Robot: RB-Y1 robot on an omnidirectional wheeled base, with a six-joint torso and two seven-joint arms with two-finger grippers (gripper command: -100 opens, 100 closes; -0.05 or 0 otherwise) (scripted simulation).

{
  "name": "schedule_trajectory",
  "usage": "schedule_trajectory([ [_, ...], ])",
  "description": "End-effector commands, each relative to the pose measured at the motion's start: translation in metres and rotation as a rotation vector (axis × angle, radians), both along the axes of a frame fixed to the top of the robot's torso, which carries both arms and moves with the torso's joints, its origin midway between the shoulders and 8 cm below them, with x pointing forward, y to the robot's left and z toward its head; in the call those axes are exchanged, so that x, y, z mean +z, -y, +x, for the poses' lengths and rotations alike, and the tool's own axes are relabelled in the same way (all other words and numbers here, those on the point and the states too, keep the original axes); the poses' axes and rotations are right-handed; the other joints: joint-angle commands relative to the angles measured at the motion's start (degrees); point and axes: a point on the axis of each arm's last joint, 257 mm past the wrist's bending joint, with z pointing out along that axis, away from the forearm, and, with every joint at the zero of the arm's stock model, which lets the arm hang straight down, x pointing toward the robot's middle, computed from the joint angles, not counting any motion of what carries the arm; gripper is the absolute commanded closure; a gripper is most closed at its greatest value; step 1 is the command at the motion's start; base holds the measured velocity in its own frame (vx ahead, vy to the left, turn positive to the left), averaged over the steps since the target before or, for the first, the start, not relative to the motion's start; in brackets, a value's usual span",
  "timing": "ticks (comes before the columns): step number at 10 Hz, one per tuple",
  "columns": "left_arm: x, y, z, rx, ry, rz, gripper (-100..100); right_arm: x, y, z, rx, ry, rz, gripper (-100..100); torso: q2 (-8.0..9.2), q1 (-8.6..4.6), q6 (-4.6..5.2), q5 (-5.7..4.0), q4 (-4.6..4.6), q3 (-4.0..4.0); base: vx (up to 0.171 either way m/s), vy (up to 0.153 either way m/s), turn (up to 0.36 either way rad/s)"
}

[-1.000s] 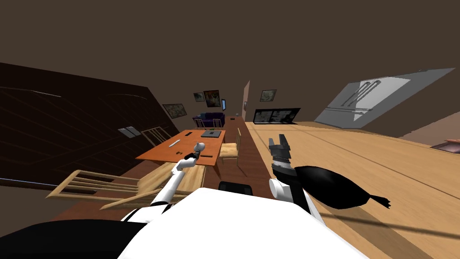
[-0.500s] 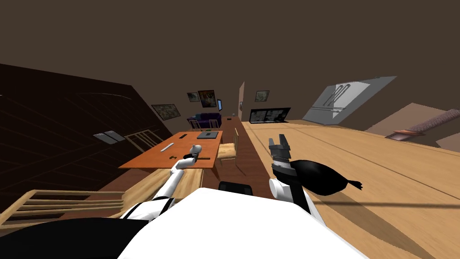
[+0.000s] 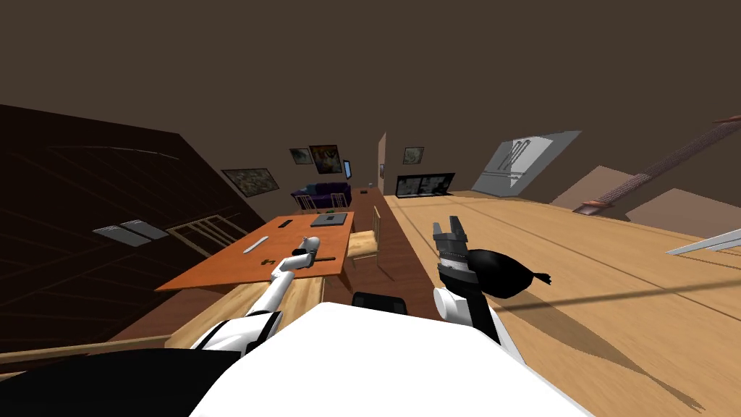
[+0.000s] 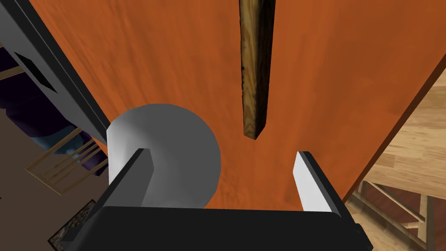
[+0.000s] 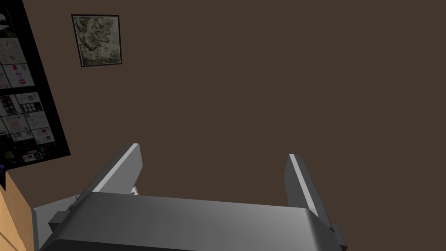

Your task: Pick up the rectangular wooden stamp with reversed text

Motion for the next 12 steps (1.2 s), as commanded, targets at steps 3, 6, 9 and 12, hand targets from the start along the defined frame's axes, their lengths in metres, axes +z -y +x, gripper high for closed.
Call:
schedule_trajectory([
  [3,-0.02,-0.006,-0.021,0.049,-0.073,-0.047,-100,0.0,0.0,0.0,0.0,0.0,0.0,0,0.0,-0.02,0.06,-0.01,0.01,0.01,-0.002,0.03,-0.116],
  [6,-0.033,-0.008,-0.043,0.109,-0.15,-0.123,-100,0.0,0.0,0.0,0.0,0.0,0.0,0,0.0,0.05,-0.02,0.01,0.0,0.0,-0.001,0.05,-0.205],
  [9,-0.043,-0.007,-0.058,0.144,-0.196,-0.167,-100,0.0,0.0,0.0,0.0,0.0,0.0,0,0.02,-0.01,-0.04,0.0,0.0,0.01,-0.008,0.035,-0.098],
  [12,-0.055,-0.003,-0.078,0.182,-0.247,-0.216,-100,0.0,0.0,0.0,0.0,0.0,0.0,0,0.01,0.06,0.03,0.01,0.01,0.01,-0.006,0.049,-0.162],
])
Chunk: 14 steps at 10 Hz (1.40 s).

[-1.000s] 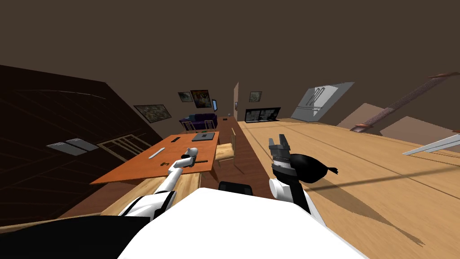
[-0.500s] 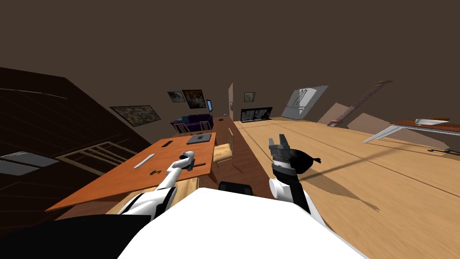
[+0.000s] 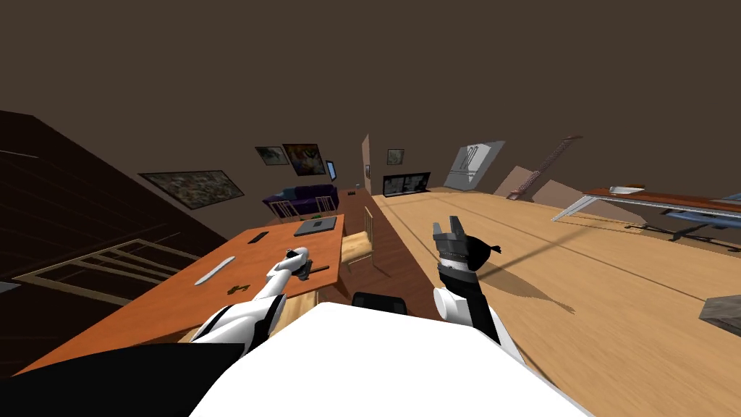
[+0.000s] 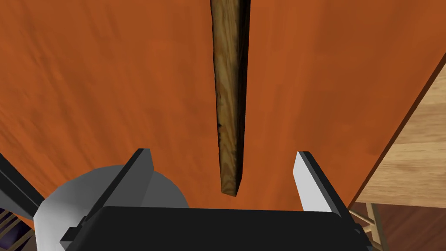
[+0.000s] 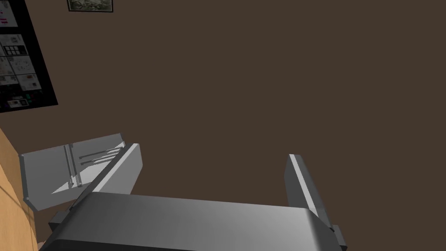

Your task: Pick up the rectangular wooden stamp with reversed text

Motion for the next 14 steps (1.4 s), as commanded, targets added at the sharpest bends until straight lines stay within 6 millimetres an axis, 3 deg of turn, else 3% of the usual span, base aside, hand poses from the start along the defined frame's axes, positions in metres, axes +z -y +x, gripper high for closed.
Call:
schedule_trajectory([
  [1,-0.005,0.005,-0.01,0.029,-0.032,-0.044,-100,0.0,0.0,0.0,0.0,0.0,0.0,0,0.0,0.0,0.0,0.0,0.0,0.0,-0.013,0.054,-0.206],
  [9,-0.02,0.027,-0.055,0.142,-0.152,-0.215,-100,0.0,0.0,0.0,0.0,0.0,0.0,0,0.02,-0.1,0.03,-0.02,0.01,0.01,-0.013,0.045,-0.151],
  [13,-0.02,0.033,-0.062,0.166,-0.172,-0.255,-100,0.0,0.0,0.0,0.0,0.0,0.0,0,-0.02,-0.05,0.0,-0.01,0.0,-0.01,-0.007,0.039,-0.089],
  [14,-0.02,0.033,-0.062,0.166,-0.173,-0.257,0,0.0,0.0,0.0,0.0,0.0,0.0,0,-0.03,-0.13,-0.02,-0.02,-0.01,-0.02,0.0,0.0,0.0],
])
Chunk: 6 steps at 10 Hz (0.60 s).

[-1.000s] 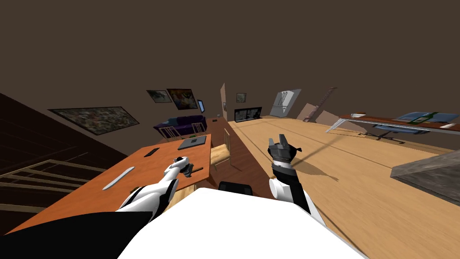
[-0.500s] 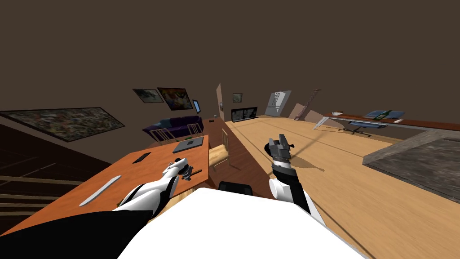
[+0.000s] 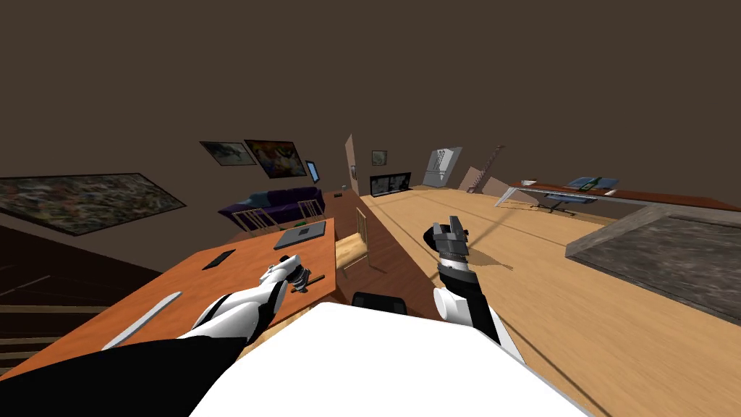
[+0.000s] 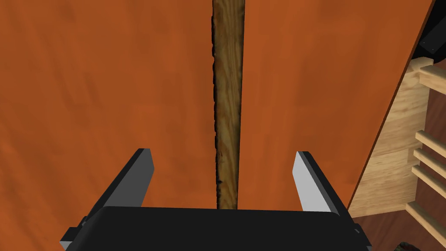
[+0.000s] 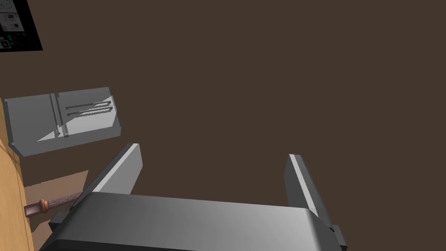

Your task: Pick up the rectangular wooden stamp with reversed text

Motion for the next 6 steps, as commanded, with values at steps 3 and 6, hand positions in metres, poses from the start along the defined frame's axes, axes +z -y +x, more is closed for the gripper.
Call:
schedule_trajectory([
  [3,-0.009,-0.008,-0.03,-0.065,0.001,0.005,-100,0.0,0.0,0.0,0.0,0.0,0.0,0,-0.54,-0.05,-0.07,-0.01,-0.11,-0.3,0.176,-0.028,0.255],
  [6,-0.012,-0.01,-0.04,-0.096,0.001,0.006,-100,0.0,0.0,0.0,0.0,0.0,0.0,0,-0.65,-0.11,-0.02,-0.03,-0.15,-0.38,0.152,-0.035,0.084],
])
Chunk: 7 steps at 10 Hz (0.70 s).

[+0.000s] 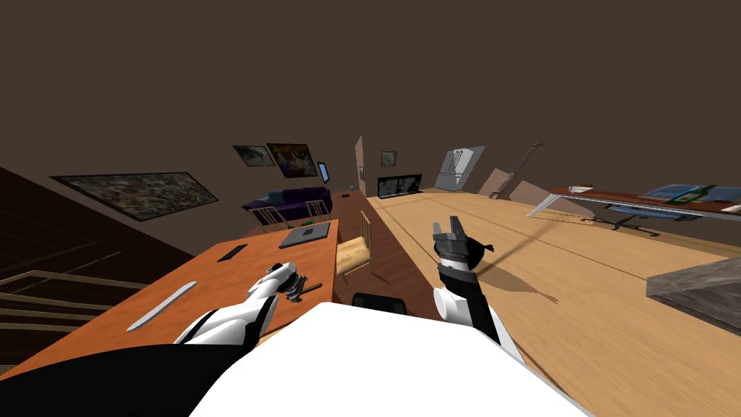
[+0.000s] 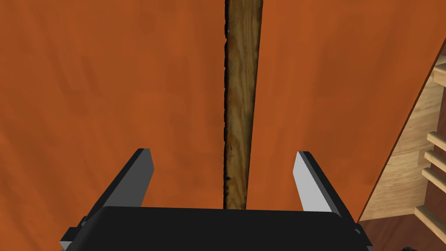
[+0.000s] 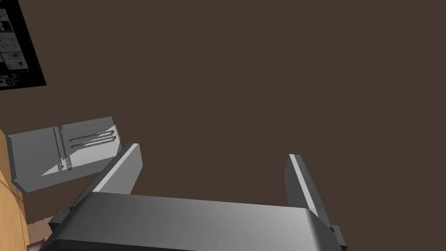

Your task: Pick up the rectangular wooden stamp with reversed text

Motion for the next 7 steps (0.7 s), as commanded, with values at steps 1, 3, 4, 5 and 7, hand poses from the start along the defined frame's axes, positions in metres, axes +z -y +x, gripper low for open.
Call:
schedule_trajectory([
  [1,-0.003,-0.003,-0.012,-0.031,0.001,0.002,-100,0.0,0.0,0.0,0.0,0.0,0.0,0,0.0,0.0,0.0,0.0,0.0,0.0,0.097,-0.023,0.168],
  [3,-0.008,-0.005,-0.032,-0.073,0.0,0.001,-100,0.0,0.0,0.0,0.0,0.0,0.0,0,-0.17,-0.16,-0.02,-0.02,-0.02,-0.08,0.217,-0.066,0.233],
  [4,-0.009,-0.006,-0.037,-0.101,0.007,0.0,-100,0.0,0.0,0.0,0.0,0.0,0.0,0,-0.36,-0.17,-0.04,-0.03,-0.07,-0.19,0.233,-0.062,0.276],
  [5,-0.01,-0.006,-0.042,-0.107,0.0,0.0,-100,0.0,0.0,0.0,0.0,0.0,0.0,0,-0.4,-0.16,-0.02,-0.03,-0.08,-0.22,0.161,-0.054,0.089],
  [7,-0.012,-0.006,-0.053,-0.133,0.0,-0.002,-100,0.0,0.0,0.0,0.0,0.0,0.0,0,-0.15,-0.05,-0.02,-0.01,-0.03,-0.08,0.126,-0.043,0.127],
])
